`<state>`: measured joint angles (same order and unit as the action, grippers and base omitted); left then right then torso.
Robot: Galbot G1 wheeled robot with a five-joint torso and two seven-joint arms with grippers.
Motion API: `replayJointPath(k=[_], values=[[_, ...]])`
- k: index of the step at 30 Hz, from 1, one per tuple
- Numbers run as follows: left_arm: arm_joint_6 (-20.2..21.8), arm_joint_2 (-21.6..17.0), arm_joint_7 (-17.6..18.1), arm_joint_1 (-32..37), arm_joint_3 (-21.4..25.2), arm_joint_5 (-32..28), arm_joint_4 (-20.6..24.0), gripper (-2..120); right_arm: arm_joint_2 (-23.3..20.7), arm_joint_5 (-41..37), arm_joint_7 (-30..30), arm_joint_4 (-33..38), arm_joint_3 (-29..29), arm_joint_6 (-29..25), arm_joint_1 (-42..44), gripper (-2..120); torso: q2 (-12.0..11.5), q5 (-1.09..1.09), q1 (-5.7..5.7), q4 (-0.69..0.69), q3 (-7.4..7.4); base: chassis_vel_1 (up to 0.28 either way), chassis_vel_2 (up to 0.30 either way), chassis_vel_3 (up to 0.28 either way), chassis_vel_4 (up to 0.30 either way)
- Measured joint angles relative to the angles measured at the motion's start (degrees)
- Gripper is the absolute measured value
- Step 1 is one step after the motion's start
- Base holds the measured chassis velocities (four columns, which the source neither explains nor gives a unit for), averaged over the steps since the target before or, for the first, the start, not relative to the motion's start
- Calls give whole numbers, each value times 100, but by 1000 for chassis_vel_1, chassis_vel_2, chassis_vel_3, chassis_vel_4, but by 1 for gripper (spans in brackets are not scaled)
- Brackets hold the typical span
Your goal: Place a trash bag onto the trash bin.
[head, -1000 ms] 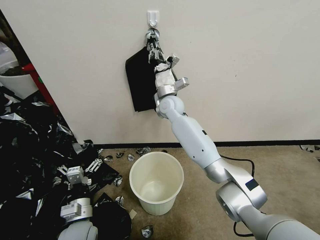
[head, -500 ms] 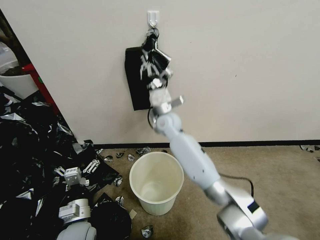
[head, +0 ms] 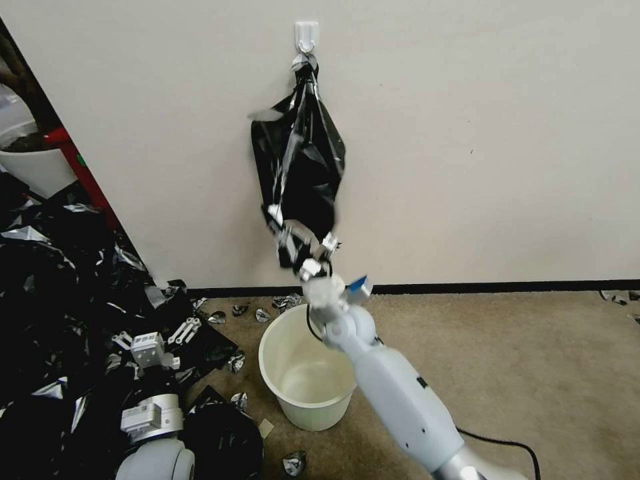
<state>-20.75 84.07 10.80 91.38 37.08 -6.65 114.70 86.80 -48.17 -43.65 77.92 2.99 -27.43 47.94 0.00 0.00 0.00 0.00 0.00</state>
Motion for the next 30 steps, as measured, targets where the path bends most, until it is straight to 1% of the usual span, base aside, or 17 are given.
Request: replayJointPath(k=[4,5,8,9,12,13,15,16,18,19,20,22,23,26,27,28,30], values=[[-144,-222,-404,-129,-69,-530,79,100,-46,211,-102,-88,-112,-53,60,0,0,0,0,1,0,0,0,0,0],[-144,-222,-404,-129,-69,-530,79,100,-46,211,-102,-88,-112,-53,60,0,0,0,0,1,0,0,0,0,0],[-176,-697,-841,-304,-210,-1101,193,100,-125,321,-119,-154,-204,-104,61,0,0,0,0,0,0,0,0,0,0],[-176,-697,-841,-304,-210,-1101,193,100,-125,321,-119,-154,-204,-104,61,0,0,0,0,0,0,0,0,0,0],[-63,-1514,-1225,-715,-388,-1928,299,100,-129,431,54,-132,-333,-199,-2,0,0,-2,0,1,0,0,0,0,0],[-63,-1514,-1225,-715,-388,-1928,299,100,-129,431,54,-132,-333,-199,-2,0,0,-2,0,1,0,0,0,0,0],[224,-2181,-1294,-1112,-480,-2541,390,100,-83,465,285,-33,-444,-260,-78,0,0,-2,0,0,0,0,0,0,0],[224,-2181,-1294,-1112,-480,-2541,390,100,-83,465,285,-33,-444,-260,-78,0,0,-2,0,0,0,0,0,0,0],[637,-2954,-1389,-1585,-621,-3206,455,100,-53,441,522,118,-537,-280,-153,0,0,0,0,0,0,0,0,0,0],[637,-2954,-1389,-1585,-621,-3206,455,100,-53,441,522,118,-537,-280,-153,0,0,0,0,0,0,0,0,0,0],[810,-3283,-1427,-1817,-739,-3462,455,100,-52,427,605,194,-565,-283,-165,0,0,-1,0,0,0,0,0,0,0],[1092,-3713,-1444,-2246,-977,-3740,381,100,-55,414,727,310,-596,-285,-144,0,0,0,0,0,0,0,0,0,0],[1092,-3713,-1444,-2246,-977,-3740,381,100,-55,414,727,310,-596,-285,-144,0,0,0,0,0,0,0,0,0,0],[1291,-4006,-1446,-2719,-1292,-3817,223,100,-46,412,779,391,-620,-292,-38,0,0,-1,0,1,1,0,0,0,0],[1366,-4126,-1446,-3067,-1503,-3818,100,100,-30,424,788,431,-626,-296,43,0,0,-2,0,1,1,0,0,0,0],[1366,-4126,-1446,-3067,-1503,-3818,100,100,-30,424,788,431,-626,-296,43,0,0,-2,0,1,1,0,0,0,0],[1439,-4318,-1446,-3928,-2040,-3778,-210,100,7,472,788,476,-630,-314,218,0,0,-1,1,-1,1,0,0,0,0]])
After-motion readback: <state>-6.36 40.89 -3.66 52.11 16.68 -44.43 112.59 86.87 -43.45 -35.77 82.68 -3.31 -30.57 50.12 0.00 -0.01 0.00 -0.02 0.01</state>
